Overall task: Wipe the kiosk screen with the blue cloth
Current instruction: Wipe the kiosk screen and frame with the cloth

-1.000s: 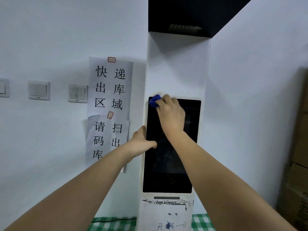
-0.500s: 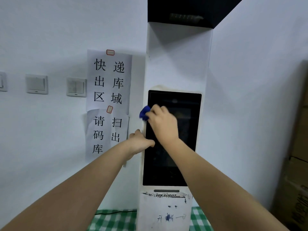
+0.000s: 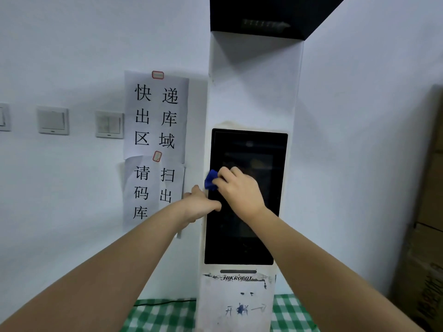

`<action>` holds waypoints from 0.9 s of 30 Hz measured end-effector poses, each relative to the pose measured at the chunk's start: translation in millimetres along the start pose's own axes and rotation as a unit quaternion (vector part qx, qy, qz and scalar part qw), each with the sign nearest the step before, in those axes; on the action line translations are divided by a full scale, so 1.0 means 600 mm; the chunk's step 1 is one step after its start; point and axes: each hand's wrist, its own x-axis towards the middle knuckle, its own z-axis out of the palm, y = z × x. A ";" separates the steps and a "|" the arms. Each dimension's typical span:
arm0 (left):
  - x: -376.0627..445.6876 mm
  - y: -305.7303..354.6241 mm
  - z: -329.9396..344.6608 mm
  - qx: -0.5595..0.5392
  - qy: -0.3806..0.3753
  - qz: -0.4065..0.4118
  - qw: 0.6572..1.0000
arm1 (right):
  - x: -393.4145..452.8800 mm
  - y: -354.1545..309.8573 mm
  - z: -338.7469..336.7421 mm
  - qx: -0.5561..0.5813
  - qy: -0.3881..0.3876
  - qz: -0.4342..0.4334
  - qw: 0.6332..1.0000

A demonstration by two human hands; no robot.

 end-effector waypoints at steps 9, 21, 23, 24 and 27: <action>0.000 0.009 0.004 -0.004 -0.001 0.000 1.000 | 0.052 0.038 -0.025 0.051 0.086 0.227 0.969; -0.009 0.025 0.023 -0.016 0.013 0.010 1.000 | 0.047 0.067 -0.030 0.020 0.075 0.196 0.978; -0.011 0.027 0.027 -0.019 0.019 0.010 1.000 | 0.040 0.064 -0.029 0.030 0.097 0.235 0.967; -0.012 0.029 0.029 -0.022 0.022 0.009 0.999 | 0.028 0.059 -0.025 0.032 0.097 0.230 0.968; -0.016 0.033 0.036 -0.021 0.028 0.005 0.999 | -0.026 0.053 -0.005 0.013 0.056 0.115 0.992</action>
